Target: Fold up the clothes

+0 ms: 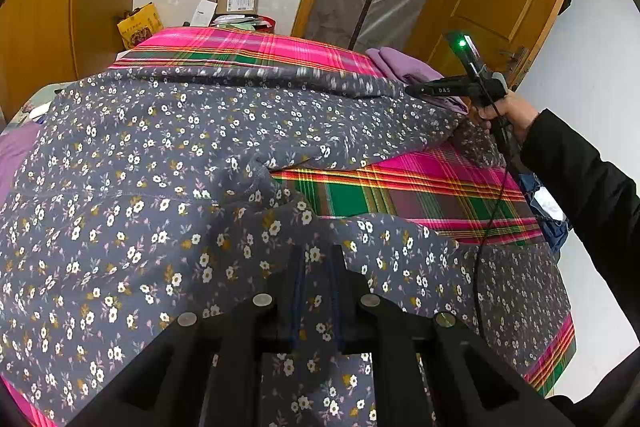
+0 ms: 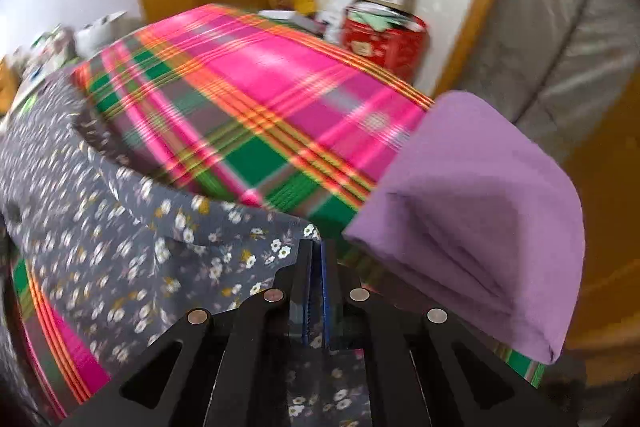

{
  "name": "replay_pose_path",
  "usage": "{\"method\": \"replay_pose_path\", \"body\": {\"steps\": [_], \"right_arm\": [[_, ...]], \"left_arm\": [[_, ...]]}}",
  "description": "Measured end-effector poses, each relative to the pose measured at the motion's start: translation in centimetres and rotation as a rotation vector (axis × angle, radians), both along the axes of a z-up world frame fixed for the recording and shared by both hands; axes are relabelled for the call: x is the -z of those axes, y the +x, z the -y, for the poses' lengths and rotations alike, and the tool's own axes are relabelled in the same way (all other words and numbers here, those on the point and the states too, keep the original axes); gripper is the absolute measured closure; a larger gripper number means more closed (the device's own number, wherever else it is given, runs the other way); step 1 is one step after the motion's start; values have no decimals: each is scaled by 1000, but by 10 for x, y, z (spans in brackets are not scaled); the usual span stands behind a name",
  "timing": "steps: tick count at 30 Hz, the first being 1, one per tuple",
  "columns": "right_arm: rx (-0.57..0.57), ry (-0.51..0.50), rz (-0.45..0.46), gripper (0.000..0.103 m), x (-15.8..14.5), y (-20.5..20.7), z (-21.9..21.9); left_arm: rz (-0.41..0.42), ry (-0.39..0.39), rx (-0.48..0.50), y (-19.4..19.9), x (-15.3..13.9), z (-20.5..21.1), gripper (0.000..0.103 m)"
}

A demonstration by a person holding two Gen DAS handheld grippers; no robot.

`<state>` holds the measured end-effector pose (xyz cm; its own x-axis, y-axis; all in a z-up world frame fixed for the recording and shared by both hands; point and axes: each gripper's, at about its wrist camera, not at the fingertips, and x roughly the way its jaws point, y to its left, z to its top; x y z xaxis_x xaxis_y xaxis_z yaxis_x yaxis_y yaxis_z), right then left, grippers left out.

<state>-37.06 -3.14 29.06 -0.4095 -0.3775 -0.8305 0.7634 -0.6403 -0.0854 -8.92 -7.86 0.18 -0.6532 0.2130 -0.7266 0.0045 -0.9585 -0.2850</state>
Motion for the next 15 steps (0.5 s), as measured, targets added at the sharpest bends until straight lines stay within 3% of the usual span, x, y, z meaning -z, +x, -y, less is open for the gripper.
{"method": "replay_pose_path", "body": {"steps": [3, 11, 15], "right_arm": [[-41, -15, -7, 78, -7, 10, 15], [-149, -54, -26, 76, -25, 38, 54], [-200, 20, -24, 79, -6, 43, 101]], "left_arm": [[-2, 3, -7, 1, 0, 4, 92], [-8, 14, -1, 3, 0, 5, 91], [-13, 17, -10, 6, -2, 8, 92]]}}
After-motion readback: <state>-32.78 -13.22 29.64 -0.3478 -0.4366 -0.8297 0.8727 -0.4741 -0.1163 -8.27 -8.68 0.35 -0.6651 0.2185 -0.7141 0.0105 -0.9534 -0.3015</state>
